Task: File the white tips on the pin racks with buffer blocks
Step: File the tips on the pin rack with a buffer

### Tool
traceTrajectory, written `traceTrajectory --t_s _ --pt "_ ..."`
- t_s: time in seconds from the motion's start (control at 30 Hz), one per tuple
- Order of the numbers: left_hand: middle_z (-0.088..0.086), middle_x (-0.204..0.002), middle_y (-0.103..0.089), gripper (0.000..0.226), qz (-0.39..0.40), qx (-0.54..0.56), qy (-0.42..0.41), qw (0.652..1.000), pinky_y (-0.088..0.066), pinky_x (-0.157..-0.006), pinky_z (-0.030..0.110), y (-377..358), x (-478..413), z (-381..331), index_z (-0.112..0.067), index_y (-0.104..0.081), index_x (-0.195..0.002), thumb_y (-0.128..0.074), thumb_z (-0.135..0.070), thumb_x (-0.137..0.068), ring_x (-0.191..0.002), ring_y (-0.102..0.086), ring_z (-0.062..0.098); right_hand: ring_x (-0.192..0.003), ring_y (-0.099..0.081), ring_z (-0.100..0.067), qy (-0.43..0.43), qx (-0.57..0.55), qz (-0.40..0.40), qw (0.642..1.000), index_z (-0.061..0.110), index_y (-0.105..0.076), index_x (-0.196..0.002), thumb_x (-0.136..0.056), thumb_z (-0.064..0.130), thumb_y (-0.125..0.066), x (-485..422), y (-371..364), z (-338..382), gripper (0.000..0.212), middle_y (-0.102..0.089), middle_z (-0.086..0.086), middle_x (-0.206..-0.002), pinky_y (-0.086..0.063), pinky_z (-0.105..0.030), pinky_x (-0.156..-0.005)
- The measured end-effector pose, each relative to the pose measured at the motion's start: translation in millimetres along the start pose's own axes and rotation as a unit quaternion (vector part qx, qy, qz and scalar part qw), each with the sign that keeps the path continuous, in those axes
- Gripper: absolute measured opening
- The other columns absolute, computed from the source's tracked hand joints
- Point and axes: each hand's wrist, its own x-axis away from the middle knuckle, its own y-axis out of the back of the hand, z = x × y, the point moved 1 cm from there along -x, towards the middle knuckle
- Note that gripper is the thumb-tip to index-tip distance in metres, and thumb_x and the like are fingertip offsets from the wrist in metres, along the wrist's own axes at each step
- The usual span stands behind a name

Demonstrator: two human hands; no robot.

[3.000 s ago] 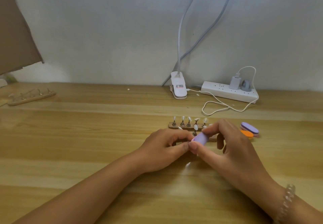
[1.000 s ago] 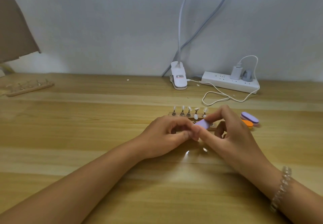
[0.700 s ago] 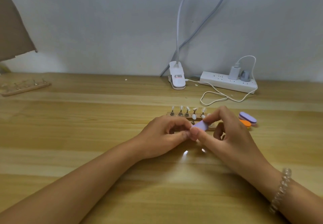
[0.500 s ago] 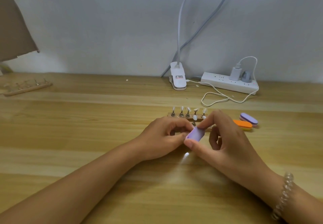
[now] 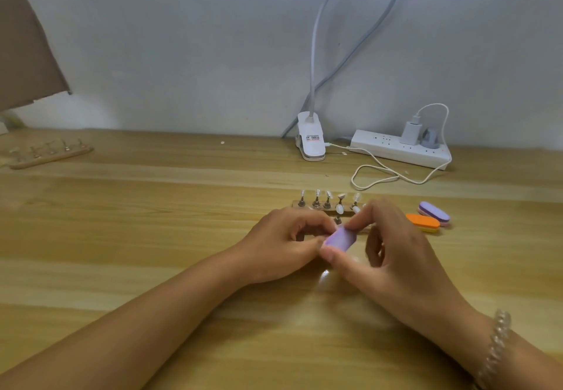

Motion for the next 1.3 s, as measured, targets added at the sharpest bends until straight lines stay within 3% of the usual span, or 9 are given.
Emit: traceTrajectory --t_s 0.27,0.43,0.53,0.67,0.77,0.97,1.1,1.23,1.3 --pt "-0.004 -0.096 -0.077 0.011 -0.005 0.082 0.015 0.996 -0.053 -0.096 0.046 0 1 -2 -0.021 -0.072 -0.089 -0.061 -0.022 -0.087 -0.096 -0.072 0.012 -0.053 -0.049 -0.008 -0.138 -0.154 -0.104 0.973 0.024 -0.051 -0.094 -0.068 0.056 -0.067 -11 16 -14 0.044 -0.064 0.019 -0.091 -0.041 -0.011 -0.052" --pt "-0.015 -0.081 -0.067 0.012 -0.010 0.021 -0.007 1.000 -0.052 -0.078 0.042 0 0 -2 -0.026 -0.070 -0.088 -0.059 -0.027 -0.087 -0.079 -0.060 0.006 -0.058 -0.056 -0.018 -0.056 -0.048 0.012 0.997 0.028 -0.052 -0.091 -0.075 0.049 -0.072 -3 1 -9 0.034 -0.059 0.011 -0.092 -0.041 -0.022 -0.052" --pt "-0.012 -0.088 -0.072 0.017 -0.003 0.018 -0.013 1.000 -0.052 -0.083 0.043 1 0 -3 -0.020 -0.074 -0.096 -0.058 -0.024 -0.090 -0.086 -0.065 0.009 -0.060 -0.057 -0.016 -0.085 -0.046 -0.023 0.995 0.027 -0.054 -0.088 -0.069 0.062 -0.065 -6 5 -12 0.041 -0.061 0.011 -0.090 -0.043 -0.028 -0.054" --pt "-0.005 -0.093 -0.072 0.022 0.010 -0.011 -0.004 1.000 -0.049 -0.079 0.055 1 2 -3 -0.021 -0.073 -0.099 -0.056 -0.031 -0.090 -0.089 -0.064 0.029 -0.061 -0.053 -0.018 -0.005 -0.010 0.005 1.000 0.027 -0.053 -0.089 -0.075 0.057 -0.070 -3 3 -4 0.038 -0.056 0.014 -0.085 -0.041 -0.021 -0.050" --pt "-0.004 -0.094 -0.072 0.019 0.013 -0.009 -0.006 1.000 -0.049 -0.083 0.056 0 1 -2 -0.023 -0.072 -0.095 -0.055 -0.031 -0.091 -0.092 -0.065 0.030 -0.061 -0.054 -0.017 -0.049 -0.040 -0.006 0.998 0.028 -0.053 -0.088 -0.071 0.061 -0.065 -5 4 -9 0.040 -0.058 0.013 -0.088 -0.040 -0.020 -0.052" --pt "-0.020 -0.076 -0.061 0.018 0.008 -0.032 -0.008 0.999 -0.039 -0.062 0.037 -1 1 0 -0.030 -0.072 -0.092 -0.054 -0.035 -0.089 -0.063 -0.046 0.005 -0.059 -0.050 -0.017 0.005 0.013 -0.008 1.000 0.024 -0.051 -0.087 -0.077 0.058 -0.071 -3 0 -7 0.042 -0.049 0.014 -0.078 -0.038 -0.021 -0.051" --pt "-0.015 -0.087 -0.071 0.019 0.009 -0.018 -0.004 1.000 -0.051 -0.076 0.048 0 1 -4 -0.027 -0.074 -0.093 -0.056 -0.031 -0.091 -0.080 -0.064 0.017 -0.063 -0.052 -0.011 -0.066 -0.037 -0.031 0.997 0.026 -0.052 -0.088 -0.071 0.061 -0.067 -8 4 -15 0.041 -0.058 0.012 -0.088 -0.038 -0.017 -0.055" --pt "-0.013 -0.087 -0.069 0.020 0.013 -0.036 -0.005 0.999 -0.048 -0.073 0.054 -1 2 -3 -0.026 -0.072 -0.096 -0.054 -0.031 -0.090 -0.080 -0.061 0.016 -0.060 -0.050 -0.009 0.030 0.015 0.009 0.999 0.025 -0.052 -0.093 -0.078 0.056 -0.070 -2 -2 -6 0.039 -0.050 0.017 -0.085 -0.035 -0.013 -0.052" --pt "-0.011 -0.088 -0.070 0.023 0.009 -0.031 -0.002 0.999 -0.049 -0.077 0.053 -1 1 -3 -0.022 -0.074 -0.099 -0.054 -0.030 -0.090 -0.083 -0.062 0.017 -0.061 -0.051 -0.013 -0.002 -0.005 -0.006 1.000 0.025 -0.053 -0.090 -0.076 0.058 -0.070 -3 1 -8 0.039 -0.053 0.016 -0.086 -0.037 -0.016 -0.052"
